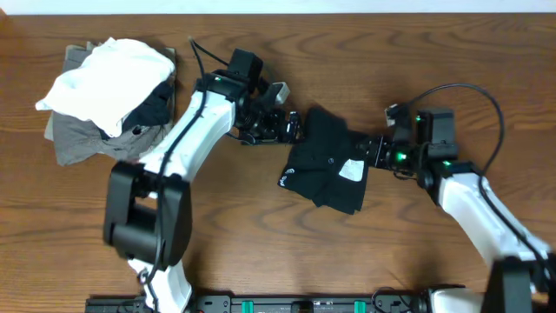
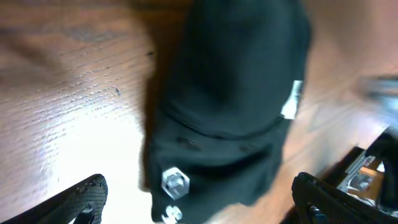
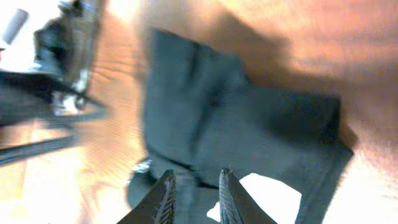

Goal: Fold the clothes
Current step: 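Grasp the folded black shirt with the left gripper, right gripper steadying, then carry the shirt with the left gripper onto the clothes stack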

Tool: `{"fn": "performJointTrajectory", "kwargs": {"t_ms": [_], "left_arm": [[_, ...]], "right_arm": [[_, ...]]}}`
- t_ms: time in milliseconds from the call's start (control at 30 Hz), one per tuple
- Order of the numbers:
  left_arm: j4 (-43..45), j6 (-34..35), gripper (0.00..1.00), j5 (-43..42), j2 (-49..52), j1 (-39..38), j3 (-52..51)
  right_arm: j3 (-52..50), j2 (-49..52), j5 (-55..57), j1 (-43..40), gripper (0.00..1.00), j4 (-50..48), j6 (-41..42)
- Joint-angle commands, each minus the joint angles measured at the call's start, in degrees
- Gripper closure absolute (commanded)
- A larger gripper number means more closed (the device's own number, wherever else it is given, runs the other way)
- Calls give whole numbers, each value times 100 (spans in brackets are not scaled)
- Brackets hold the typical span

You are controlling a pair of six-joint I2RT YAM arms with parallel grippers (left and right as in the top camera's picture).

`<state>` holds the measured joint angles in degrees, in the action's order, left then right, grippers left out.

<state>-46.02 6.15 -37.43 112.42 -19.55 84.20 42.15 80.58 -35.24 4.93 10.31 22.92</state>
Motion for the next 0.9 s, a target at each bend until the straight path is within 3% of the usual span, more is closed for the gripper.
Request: {"fn": "performJointTrajectory", "kwargs": {"t_ms": [0,300,400,600,733,867], "left_arm": [[98,-13,4,-372,516,2,-63],[632,-114,4,-1169,1075,-190,-63],[721,-494,11,-1165,1130,-424,-63],[925,-1110,55,-1051,1178,-841,-63],[946,-1237,93,-1056,1178,-887,-61],[702,-1237,94,-1060,1051,-758,-11]], "right_arm": [[-2,-577,-74,-162,78,87,-140],[-2,-1394,98,-162,76,177,-133],[-2,-1392,151,-160,76,238,-133],[-2,-1392,245,-160,76,291,-133],[-2,-1392,247,-162,76,299,-133],[-2,-1392,249,-166,76,302,-136]]}}
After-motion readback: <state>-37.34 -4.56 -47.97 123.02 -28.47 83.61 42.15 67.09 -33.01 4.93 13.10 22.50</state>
